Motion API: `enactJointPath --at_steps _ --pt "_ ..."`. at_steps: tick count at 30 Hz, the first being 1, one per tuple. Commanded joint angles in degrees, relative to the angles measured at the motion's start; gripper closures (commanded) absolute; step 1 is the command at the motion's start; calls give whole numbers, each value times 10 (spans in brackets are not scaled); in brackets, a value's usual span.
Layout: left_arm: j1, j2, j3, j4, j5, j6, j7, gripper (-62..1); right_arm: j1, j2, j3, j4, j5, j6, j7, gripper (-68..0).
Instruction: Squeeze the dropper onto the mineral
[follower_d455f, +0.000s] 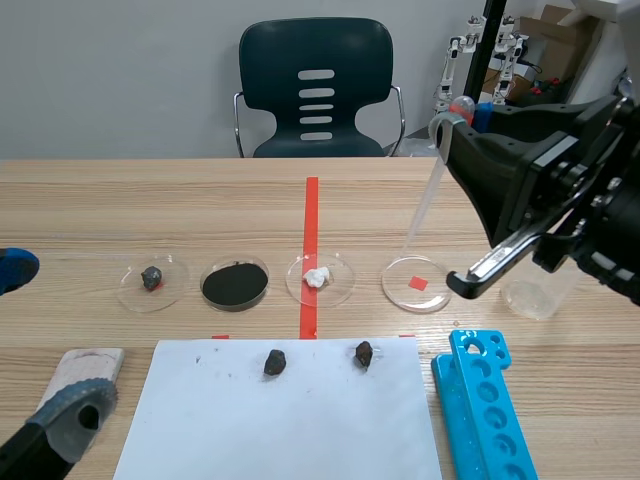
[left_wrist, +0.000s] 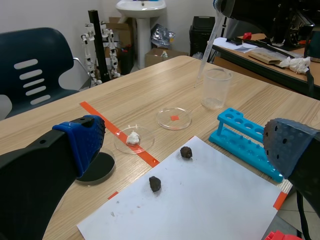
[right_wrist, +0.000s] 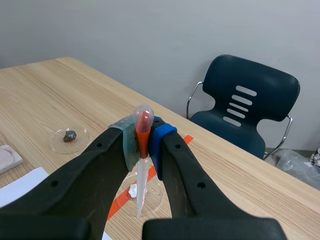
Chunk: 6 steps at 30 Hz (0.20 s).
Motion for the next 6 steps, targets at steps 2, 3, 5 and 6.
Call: enactJointPath --at_steps 2,3,5,6 --pt "2 2 -5 9 -8 -1 -8 -623 8 2 4 8 6 -1 9 -4" --pt "2 2 -5 9 -8 -1 -8 -623 8 2 4 8 6 -1 9 -4" --pt "2 2 -5 9 -8 -1 -8 -623 8 2 4 8 6 -1 9 -4" --pt "2 2 -5 9 -8 -1 -8 -623 8 2 4 8 6 -1 9 -4"
